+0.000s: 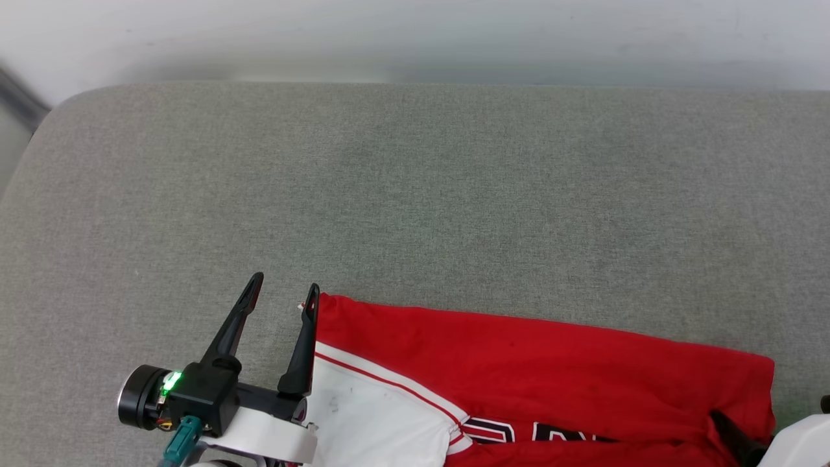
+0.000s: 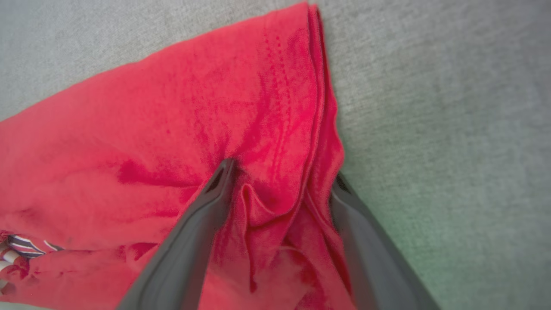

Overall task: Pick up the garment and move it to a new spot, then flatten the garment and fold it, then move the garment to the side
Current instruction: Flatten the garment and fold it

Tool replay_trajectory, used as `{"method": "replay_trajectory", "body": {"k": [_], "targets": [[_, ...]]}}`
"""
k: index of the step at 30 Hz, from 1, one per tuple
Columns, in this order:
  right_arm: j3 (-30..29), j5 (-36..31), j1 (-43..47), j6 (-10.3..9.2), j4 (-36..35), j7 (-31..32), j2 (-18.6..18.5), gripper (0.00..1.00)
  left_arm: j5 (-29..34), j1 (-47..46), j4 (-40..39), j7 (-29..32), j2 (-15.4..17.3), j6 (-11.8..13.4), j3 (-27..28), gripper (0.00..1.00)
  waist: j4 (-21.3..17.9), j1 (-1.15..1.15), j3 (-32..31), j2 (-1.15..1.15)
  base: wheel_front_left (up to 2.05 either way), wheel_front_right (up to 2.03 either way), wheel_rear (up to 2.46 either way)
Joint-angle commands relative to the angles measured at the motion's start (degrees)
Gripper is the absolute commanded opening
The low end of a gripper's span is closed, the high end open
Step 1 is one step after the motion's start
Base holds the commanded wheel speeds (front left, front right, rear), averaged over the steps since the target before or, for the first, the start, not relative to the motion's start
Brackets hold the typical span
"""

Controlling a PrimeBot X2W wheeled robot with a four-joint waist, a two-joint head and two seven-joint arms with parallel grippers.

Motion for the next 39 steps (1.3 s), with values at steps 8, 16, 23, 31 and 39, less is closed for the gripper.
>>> {"method": "replay_trajectory", "body": {"k": [8, 16, 23, 31, 39], "targets": [[9.49, 3.01, -0.89, 0.48, 7.66, 0.73, 2.13, 1.0, 0.49, -1.03, -0.2, -0.25, -0.33, -0.42, 0.35, 1.0, 0.36, 0.0, 0.54, 0.0, 0.0, 0.0, 0.0], [12.68, 5.21, -1.64, 0.42, 9.24, -3.77, -0.03, 0.0, 0.66, -0.58, 0.37, -0.26, -0.53, -0.67, 0.44, 1.0, 0.18, 0.0, -0.61, 0.0, 0.0, 0.0, 0.0], [7.67, 6.95, -1.48, 0.05, 7.75, -7.94, -3.55, 0.0, 0.57, 0.48, 0.76, -0.26, -0.83, -0.73, 0.95, 1.0, -0.4, 0.0, -2.2, 0.0, 0.0, 0.0, 0.0], [-1.68, 5.87, -2.15, 0.06, 8.3, -9.67, -6.96, 0.0, 0.6, 1.11, 1.29, -0.26, -1.2, -0.71, 0.63, 1.0, -1.04, 0.0, -3.53, 0.0, 0.0, 0.0, 0.0], [-5.6, 3.65, -1.39, 0.08, 5.22, -7.42, -7.01, 0.0, 0.28, 2.39, 2.04, -0.25, -1.47, -0.73, 1.02, 1.0, -1.68, 0.0, -5.9, 0.0, 0.0, 0.0, 0.0]]}}
